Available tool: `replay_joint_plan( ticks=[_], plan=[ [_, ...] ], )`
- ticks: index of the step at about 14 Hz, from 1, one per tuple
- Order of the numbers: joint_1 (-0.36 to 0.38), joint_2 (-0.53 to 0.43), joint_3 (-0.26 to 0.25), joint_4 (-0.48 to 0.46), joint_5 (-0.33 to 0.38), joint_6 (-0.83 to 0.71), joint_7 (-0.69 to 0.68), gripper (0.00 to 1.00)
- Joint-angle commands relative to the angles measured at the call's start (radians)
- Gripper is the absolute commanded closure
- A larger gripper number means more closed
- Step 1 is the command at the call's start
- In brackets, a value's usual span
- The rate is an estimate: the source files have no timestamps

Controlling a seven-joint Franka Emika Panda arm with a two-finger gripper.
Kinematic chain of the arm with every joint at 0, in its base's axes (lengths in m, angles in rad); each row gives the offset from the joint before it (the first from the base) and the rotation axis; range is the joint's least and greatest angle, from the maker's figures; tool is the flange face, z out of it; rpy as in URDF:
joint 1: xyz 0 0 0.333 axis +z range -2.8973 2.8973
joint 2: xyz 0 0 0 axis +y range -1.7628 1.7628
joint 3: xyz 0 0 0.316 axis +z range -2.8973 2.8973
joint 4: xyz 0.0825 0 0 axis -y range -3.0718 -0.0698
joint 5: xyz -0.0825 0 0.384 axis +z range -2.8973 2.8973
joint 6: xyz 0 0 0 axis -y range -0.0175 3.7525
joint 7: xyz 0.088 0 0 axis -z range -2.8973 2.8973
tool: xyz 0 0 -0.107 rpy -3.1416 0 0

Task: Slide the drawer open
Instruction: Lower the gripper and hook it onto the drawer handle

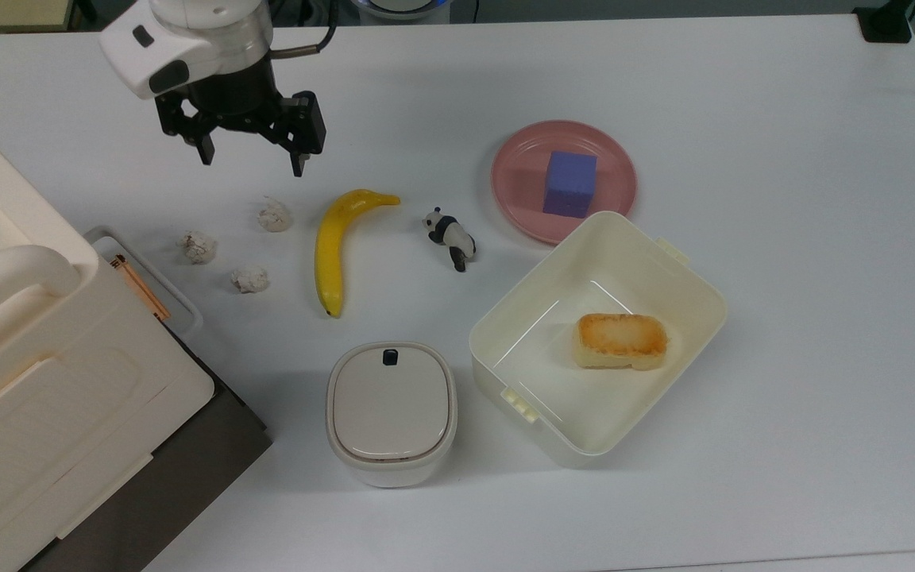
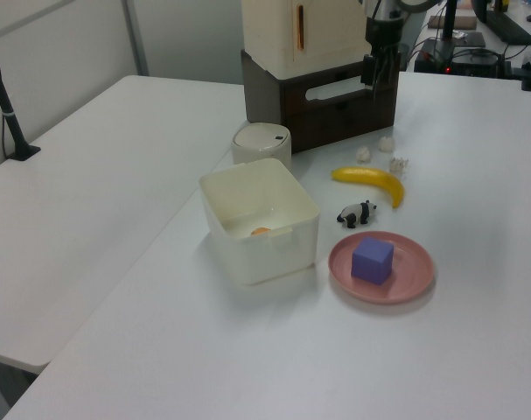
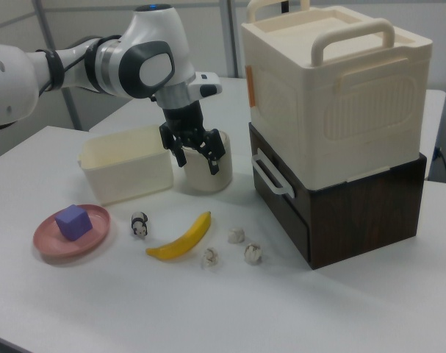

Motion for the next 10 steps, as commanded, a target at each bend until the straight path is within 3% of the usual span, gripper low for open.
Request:
replay_joint_plan(
  ticks=[1,5,7,10],
  plan=[
    [0.007,0.020,0.000,0.005,-0.062,0.074,-0.226,0.00],
    [0.001,0.074,0.000,0.007,-0.096,0.201,-0.558,0.00],
    [0.000,0.098,0.000,0.036,-0.130,0.284,-0.589,0.00],
    [-0.005,0.167,-0.004,0.096,-0.168,0.291,-0.591,0.00]
  ],
)
